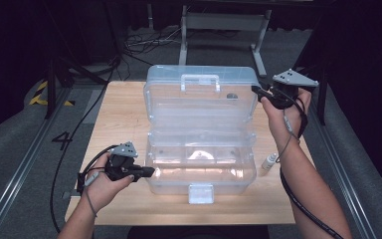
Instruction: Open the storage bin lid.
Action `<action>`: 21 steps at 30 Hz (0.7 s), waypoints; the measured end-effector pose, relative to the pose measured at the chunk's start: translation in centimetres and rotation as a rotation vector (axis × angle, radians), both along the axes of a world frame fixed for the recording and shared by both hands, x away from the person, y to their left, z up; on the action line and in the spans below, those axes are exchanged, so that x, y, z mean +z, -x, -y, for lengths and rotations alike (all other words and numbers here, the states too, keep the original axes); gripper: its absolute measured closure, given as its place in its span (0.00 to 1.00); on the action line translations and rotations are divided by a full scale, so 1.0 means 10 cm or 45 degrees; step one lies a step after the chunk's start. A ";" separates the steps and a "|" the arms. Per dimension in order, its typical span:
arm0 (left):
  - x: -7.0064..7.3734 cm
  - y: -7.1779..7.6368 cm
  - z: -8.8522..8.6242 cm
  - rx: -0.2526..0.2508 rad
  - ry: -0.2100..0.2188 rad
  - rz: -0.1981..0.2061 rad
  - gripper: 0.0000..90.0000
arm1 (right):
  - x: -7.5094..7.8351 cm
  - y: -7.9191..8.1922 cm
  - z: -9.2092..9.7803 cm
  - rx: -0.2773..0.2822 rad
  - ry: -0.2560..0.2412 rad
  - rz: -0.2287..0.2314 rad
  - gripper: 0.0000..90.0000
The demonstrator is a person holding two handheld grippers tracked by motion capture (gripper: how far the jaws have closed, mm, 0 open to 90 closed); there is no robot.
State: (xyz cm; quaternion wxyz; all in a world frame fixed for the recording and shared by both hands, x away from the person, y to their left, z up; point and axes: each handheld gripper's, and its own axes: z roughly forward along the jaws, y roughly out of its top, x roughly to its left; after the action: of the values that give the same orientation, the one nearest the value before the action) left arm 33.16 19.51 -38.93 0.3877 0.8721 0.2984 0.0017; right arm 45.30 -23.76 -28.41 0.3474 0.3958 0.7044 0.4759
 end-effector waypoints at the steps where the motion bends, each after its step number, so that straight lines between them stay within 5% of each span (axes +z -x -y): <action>1: 0.00 0.00 0.00 0.001 0.000 0.000 1.00 | 0.00 0.00 0.00 0.000 0.000 0.000 0.80; 21: 0.00 0.00 0.00 -0.004 0.000 -0.001 1.00 | 0.05 -0.28 -0.02 -0.039 0.024 -0.118 0.85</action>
State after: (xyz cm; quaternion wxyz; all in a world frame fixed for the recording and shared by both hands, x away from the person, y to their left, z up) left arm 33.18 19.53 -38.93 0.3877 0.8725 0.2973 0.0008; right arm 48.12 -23.51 -27.93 0.3254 0.4250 0.7180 0.4450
